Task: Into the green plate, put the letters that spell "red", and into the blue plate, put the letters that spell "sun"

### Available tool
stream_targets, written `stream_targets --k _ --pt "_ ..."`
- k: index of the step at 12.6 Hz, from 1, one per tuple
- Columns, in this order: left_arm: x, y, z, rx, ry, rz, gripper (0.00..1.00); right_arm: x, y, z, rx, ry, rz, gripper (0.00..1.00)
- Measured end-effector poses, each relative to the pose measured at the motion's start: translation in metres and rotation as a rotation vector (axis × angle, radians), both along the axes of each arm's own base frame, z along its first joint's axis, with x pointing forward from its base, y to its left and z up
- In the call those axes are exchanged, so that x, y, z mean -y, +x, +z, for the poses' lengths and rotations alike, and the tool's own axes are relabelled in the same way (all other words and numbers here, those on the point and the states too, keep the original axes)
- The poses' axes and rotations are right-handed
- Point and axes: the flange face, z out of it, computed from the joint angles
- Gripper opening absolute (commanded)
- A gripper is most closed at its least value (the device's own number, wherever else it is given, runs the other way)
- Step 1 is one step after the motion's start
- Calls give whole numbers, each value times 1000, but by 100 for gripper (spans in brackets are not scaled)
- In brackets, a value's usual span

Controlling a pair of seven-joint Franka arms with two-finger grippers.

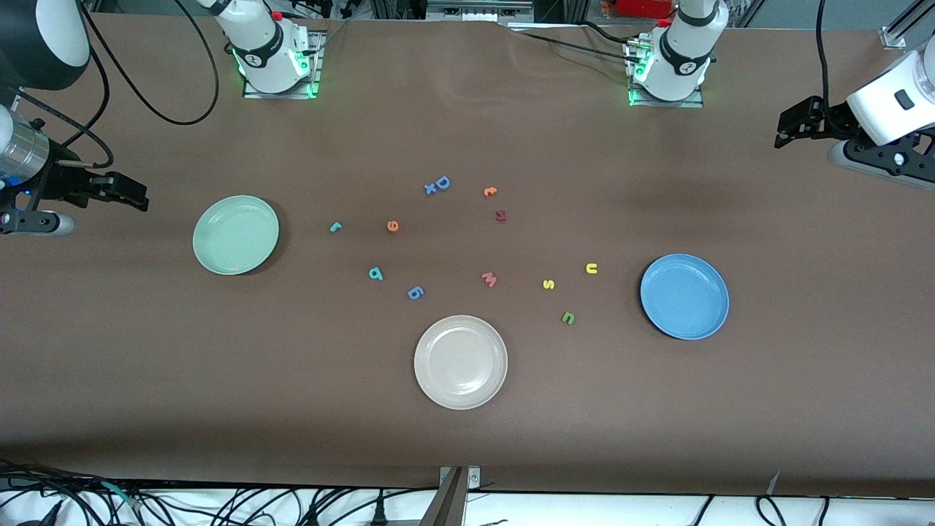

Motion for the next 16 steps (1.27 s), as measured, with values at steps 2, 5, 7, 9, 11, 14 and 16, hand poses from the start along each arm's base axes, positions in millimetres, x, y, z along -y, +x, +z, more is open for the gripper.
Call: stream_targets --k 2,5,7,9,11,14,16 --pt "2 9 -3 0 -2 -3 100 0 0 0 0 0 0 100" --pt "26 23 -21 -31 -3 -48 100 0 0 0 -1 -1 0 100" --pt "51 30 -41 -61 -2 -88 100 0 0 0 -1 -1 0 100" --pt "69 43 -59 -44 -5 -114 100 0 0 -1 -1 -1 0 100" --pt "92 56 -85 -35 -9 -150 100 0 0 -1 -1 -1 0 100" --pt "125 75 -131 -33 -15 -163 100 0 0 -1 -1 -1 0 100" --pt "142 87 -164 -23 -18 -141 100 0 0 -1 -1 -1 0 100"
